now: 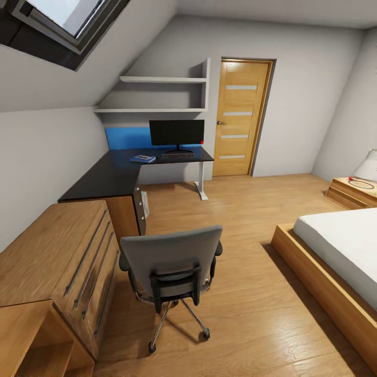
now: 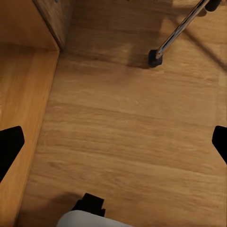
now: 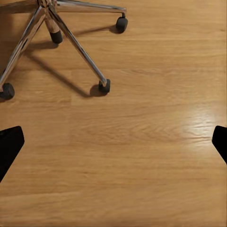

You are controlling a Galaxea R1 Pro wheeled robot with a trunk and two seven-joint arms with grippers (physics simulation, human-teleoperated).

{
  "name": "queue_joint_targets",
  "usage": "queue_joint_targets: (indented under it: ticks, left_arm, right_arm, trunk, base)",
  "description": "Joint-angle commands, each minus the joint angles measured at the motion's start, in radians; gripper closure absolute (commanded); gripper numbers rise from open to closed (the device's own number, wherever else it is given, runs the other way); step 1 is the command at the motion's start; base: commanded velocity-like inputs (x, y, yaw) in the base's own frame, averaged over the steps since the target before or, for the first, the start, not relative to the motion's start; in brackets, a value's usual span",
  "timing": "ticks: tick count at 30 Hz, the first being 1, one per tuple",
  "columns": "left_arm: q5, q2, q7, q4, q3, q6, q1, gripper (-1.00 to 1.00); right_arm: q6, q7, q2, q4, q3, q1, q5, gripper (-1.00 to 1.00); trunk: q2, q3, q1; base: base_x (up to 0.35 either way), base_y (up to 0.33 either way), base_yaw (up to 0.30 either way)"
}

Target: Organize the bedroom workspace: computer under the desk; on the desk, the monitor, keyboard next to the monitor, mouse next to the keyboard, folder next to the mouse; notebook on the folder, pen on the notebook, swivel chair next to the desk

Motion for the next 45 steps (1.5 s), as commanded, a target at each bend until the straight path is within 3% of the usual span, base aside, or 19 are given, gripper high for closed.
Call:
queue_joint_targets:
  ticks: [1,5,15,23,45]
  left_arm:
    - [0.000,0.000,0.010,-0.001,-0.008,-0.003,0.000,-1.00]
    - [0.001,0.000,0.013,-0.002,-0.004,-0.006,0.000,-1.00]
    - [0.002,0.000,0.017,-0.004,-0.001,-0.005,0.000,-1.00]
    - [0.002,-0.005,0.017,-0.005,-0.010,0.054,0.000,-1.00]
    - [-0.002,-0.005,0.017,-0.005,-0.012,0.055,0.000,-1.00]
  right_arm:
    - [-0.001,-0.006,0.000,0.000,0.009,0.000,-0.004,-1.00]
    - [-0.001,-0.006,-0.001,0.000,0.008,0.000,-0.004,-1.00]
    - [-0.009,0.003,0.000,-0.001,0.011,0.000,-0.002,-1.00]
    - [-0.009,0.003,-0.001,-0.001,0.013,0.000,0.000,-1.00]
    - [-0.003,0.003,-0.001,0.000,0.013,0.000,0.000,-1.00]
  trunk:
    - [-0.001,-0.001,0.000]
    - [-0.001,-0.001,0.000]
    - [-0.071,-0.032,0.038]
    - [-0.127,-0.057,0.069]
    - [-0.281,-0.126,0.153]
  base:
    - [-0.013,0.000,0.000]
    - [-0.006,0.000,0.000]
    - [0.000,0.000,0.000]
    - [0.000,0.000,0.000]
    - [0.000,0.000,0.000]
